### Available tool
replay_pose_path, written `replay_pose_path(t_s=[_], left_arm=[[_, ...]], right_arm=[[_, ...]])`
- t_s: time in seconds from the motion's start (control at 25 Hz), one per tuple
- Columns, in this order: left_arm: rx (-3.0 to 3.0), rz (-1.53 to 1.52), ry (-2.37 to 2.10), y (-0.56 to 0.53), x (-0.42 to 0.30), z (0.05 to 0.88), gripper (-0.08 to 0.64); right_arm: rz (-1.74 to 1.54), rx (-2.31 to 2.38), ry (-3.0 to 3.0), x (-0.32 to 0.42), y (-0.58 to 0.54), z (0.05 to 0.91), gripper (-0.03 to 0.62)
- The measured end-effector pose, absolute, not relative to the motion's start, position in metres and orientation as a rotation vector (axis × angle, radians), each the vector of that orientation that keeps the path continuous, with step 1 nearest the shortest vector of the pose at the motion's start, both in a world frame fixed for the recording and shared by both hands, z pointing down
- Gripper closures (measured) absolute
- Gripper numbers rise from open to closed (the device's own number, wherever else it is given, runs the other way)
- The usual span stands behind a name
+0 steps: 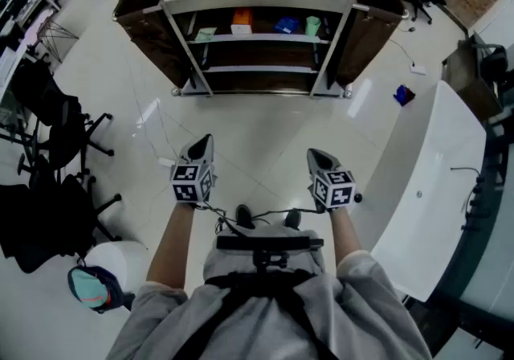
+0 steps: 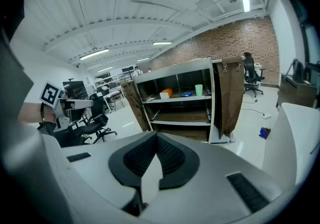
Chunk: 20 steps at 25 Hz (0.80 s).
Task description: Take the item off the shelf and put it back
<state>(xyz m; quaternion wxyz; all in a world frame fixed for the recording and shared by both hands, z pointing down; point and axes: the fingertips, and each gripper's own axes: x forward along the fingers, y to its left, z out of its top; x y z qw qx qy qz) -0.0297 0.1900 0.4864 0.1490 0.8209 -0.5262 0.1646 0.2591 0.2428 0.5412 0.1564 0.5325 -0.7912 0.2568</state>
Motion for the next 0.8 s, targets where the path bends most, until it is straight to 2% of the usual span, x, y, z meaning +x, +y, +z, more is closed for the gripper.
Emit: replay_pose_path(t_s=[0.8], left_arm=[[2.465,0.469,-1.452,0.163,-0.110,0.474,0.555]], right_arm=[[0.635,1.613,-2.283,0.156,0.206,0.517,0.583]])
